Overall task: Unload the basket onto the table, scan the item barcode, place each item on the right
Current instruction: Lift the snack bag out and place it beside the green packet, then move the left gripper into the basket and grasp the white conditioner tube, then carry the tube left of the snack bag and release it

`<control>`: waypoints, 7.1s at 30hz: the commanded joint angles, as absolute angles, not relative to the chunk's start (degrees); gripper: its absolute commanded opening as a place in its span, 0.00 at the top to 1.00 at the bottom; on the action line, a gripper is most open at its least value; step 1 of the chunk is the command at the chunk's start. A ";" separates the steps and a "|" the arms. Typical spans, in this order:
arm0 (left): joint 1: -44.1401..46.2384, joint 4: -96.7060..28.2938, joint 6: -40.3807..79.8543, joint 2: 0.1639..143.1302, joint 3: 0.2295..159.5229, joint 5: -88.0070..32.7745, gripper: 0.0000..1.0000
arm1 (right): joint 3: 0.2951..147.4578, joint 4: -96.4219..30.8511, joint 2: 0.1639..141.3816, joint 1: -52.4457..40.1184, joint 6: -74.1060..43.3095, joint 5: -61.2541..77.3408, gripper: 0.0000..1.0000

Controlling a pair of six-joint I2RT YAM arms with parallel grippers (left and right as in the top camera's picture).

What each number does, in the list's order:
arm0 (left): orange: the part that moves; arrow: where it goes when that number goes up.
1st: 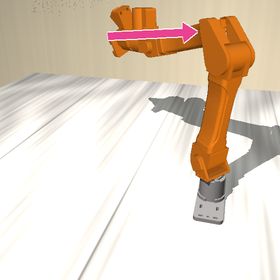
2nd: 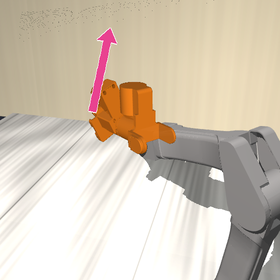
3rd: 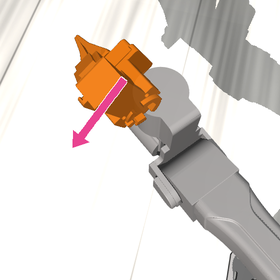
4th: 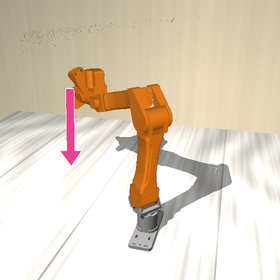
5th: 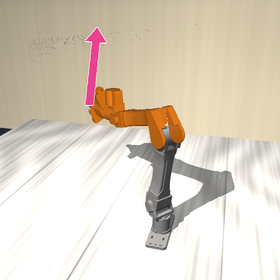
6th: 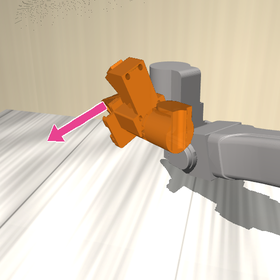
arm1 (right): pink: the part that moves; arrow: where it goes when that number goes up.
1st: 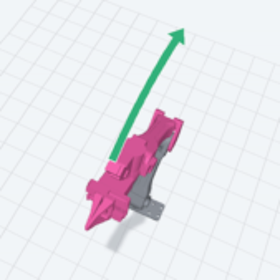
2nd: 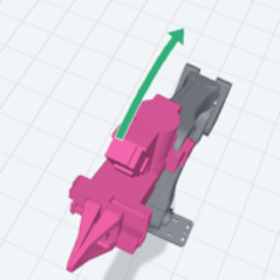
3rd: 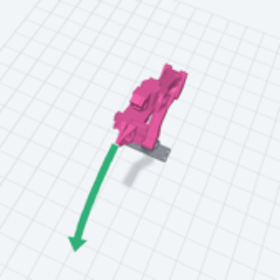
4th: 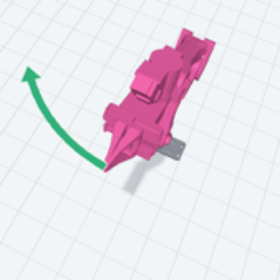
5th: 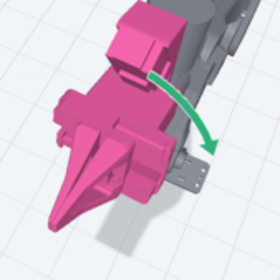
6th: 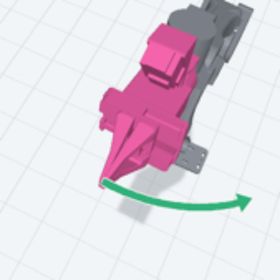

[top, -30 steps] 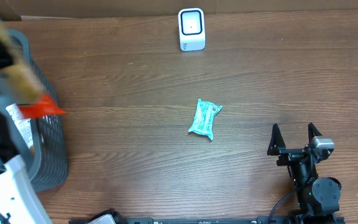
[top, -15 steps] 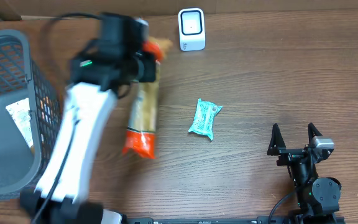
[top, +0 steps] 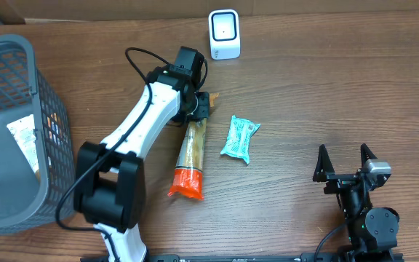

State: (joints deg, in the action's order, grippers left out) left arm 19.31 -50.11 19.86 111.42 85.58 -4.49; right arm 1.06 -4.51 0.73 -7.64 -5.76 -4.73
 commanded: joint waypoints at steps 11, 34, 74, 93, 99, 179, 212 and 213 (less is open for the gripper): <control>20.18 -45.19 24.86 113.38 88.49 -11.62 0.00 | 0.45 -4.23 0.16 -7.70 -5.52 -4.89 0.00; -0.16 -67.70 16.27 82.65 110.24 -3.40 0.00 | 0.45 -4.23 0.16 -7.70 -5.52 -4.89 0.00; -46.83 -65.95 10.02 108.51 101.38 4.99 0.12 | 0.45 -4.23 0.16 -7.70 -5.52 -4.89 0.00; -43.79 -60.25 4.62 123.74 96.12 5.08 0.22 | 0.45 -4.23 0.16 -7.70 -5.52 -4.91 0.00; -43.79 -57.80 4.62 123.74 93.14 4.91 0.56 | 0.45 -4.23 0.16 -7.70 -5.52 -4.89 0.00; 11.62 -44.77 12.23 101.80 65.19 -6.85 0.71 | 0.45 -4.23 0.16 -7.70 -5.52 -4.91 0.00; 9.87 -75.09 9.37 97.30 116.03 -3.84 0.09 | 0.45 -4.23 0.16 -7.73 -5.52 -4.89 0.00; 9.39 -77.12 9.37 97.03 118.91 -2.81 0.09 | 0.45 -4.23 0.16 -7.70 -5.52 -4.91 0.00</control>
State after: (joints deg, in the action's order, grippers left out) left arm 10.72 -74.35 10.50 100.03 111.61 -6.31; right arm 1.06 -4.49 0.73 -7.64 -5.74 -4.73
